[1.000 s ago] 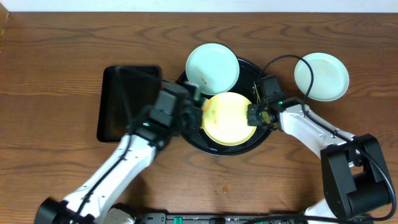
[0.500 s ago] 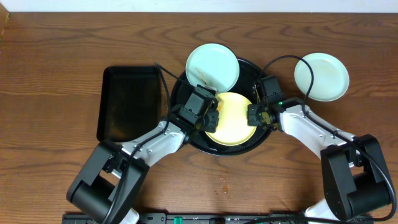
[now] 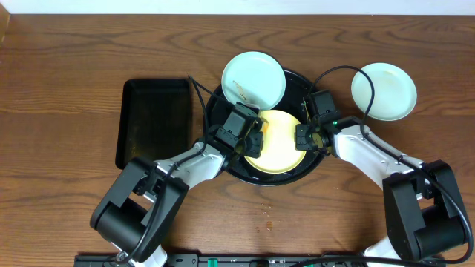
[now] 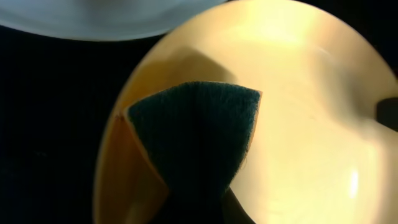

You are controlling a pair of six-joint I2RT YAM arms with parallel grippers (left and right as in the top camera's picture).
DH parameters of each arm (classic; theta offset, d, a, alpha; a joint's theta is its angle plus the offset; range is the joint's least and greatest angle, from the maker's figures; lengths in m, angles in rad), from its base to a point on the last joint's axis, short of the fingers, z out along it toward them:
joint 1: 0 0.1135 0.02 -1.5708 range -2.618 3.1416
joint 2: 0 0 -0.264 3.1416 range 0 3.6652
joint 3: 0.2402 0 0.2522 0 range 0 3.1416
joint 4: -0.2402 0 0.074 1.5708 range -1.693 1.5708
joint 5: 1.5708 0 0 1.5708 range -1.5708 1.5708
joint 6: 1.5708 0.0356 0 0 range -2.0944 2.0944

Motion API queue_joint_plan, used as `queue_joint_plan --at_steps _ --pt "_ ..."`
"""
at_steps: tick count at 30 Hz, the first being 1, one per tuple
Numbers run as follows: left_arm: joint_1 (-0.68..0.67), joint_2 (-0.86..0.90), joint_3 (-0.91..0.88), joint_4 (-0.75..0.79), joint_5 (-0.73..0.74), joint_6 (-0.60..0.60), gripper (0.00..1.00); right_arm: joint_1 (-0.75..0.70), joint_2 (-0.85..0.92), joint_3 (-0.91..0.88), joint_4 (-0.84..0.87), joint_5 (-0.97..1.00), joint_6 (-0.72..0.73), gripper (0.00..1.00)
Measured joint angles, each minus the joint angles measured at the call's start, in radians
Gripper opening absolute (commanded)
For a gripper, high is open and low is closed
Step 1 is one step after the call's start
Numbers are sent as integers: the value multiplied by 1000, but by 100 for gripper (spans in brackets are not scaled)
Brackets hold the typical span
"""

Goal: Clean dirty plates on tray and stack at the side
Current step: 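Scrub the yellow plate with the sponge while right gripper holds it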

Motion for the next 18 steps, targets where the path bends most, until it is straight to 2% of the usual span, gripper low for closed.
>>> queue_joint_plan --at_steps 6,11,18 --pt "1 19 3 27 54 -47 7 0 0 0 0 0 0 1" --pt "2 78 21 121 197 -91 7 0 0 0 0 0 0 1" --pt "2 95 21 172 379 -154 7 0 0 0 0 0 0 1"
